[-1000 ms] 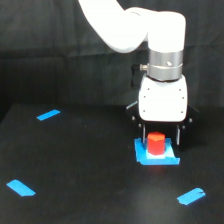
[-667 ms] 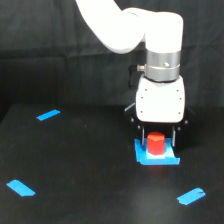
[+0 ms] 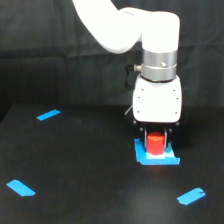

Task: Pick up the red object from the table

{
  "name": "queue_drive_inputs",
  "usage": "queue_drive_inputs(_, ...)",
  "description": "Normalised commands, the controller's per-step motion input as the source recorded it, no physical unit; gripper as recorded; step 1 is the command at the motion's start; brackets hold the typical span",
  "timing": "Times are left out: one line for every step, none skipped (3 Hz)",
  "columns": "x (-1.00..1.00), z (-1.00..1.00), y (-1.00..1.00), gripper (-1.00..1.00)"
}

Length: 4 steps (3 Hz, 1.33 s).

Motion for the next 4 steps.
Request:
queue_drive_inputs(-0.28, 0.17, -0.09, -0.93)
queue_drive_inputs(-0.29, 0.18, -0.09, -0.92)
queue_drive_inputs(-0.22, -0.03, -0.07, -0.87)
queue_drive_inputs(-0.34, 0.25, -0.06, -0.94)
